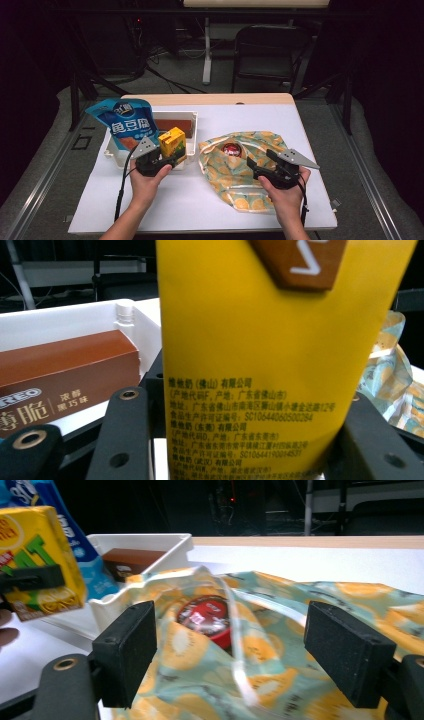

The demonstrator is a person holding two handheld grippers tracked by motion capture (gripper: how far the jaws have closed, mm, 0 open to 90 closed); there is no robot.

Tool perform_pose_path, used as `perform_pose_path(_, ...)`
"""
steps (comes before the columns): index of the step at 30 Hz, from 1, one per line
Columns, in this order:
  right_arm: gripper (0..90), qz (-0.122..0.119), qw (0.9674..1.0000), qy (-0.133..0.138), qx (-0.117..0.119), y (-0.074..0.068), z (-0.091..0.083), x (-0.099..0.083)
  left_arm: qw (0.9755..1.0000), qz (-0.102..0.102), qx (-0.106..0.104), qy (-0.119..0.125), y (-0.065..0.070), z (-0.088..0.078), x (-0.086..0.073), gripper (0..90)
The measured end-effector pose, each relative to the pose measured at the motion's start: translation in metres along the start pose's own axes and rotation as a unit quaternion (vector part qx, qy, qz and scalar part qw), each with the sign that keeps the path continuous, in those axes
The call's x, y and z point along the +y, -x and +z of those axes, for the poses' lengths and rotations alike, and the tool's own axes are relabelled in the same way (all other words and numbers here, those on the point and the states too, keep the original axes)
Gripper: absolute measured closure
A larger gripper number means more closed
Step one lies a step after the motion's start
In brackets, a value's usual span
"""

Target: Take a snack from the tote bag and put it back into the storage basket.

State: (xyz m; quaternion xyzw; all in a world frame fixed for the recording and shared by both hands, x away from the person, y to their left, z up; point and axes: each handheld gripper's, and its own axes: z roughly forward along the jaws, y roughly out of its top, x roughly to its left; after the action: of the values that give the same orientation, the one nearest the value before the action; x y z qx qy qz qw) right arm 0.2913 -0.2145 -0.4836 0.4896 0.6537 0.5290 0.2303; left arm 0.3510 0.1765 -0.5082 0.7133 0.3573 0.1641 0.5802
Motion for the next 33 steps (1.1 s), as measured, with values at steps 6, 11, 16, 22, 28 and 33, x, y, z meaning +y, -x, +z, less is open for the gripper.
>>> perform_pose_path(6, 22.0, 0.005, 0.9999, -0.005, -0.015, 0.014, 0.0, -0.002, 0.9999, -0.015, -0.001, 0.005, -0.015, 0.002, -0.004, 51.2)
perform_pose_path(11, 22.3, 0.003, 0.9998, -0.01, -0.018, 0.016, 0.002, -0.005, 0.9999, -0.004, 0.008, -0.004, -0.021, 0.01, -0.01, 51.2)
perform_pose_path(16, 22.5, 0.001, 0.9998, -0.012, -0.016, 0.016, 0.003, -0.006, 0.9993, -0.005, 0.031, -0.018, -0.026, 0.019, -0.017, 51.2)
perform_pose_path(22, 22.8, 0.003, 0.9997, -0.016, -0.02, 0.017, 0.004, -0.006, 0.9986, -0.02, 0.025, -0.042, -0.037, 0.029, -0.024, 51.1)
perform_pose_path(28, 23.2, 0.005, 0.9996, -0.014, -0.022, 0.019, 0.004, -0.007, 0.9972, -0.012, 0.029, -0.068, -0.041, 0.042, -0.032, 51.2)
perform_pose_path(33, 23.6, 0.006, 0.9996, -0.018, -0.022, 0.019, 0.005, -0.008, 0.997, 0.007, 0.03, -0.071, -0.041, 0.049, -0.035, 51.2)
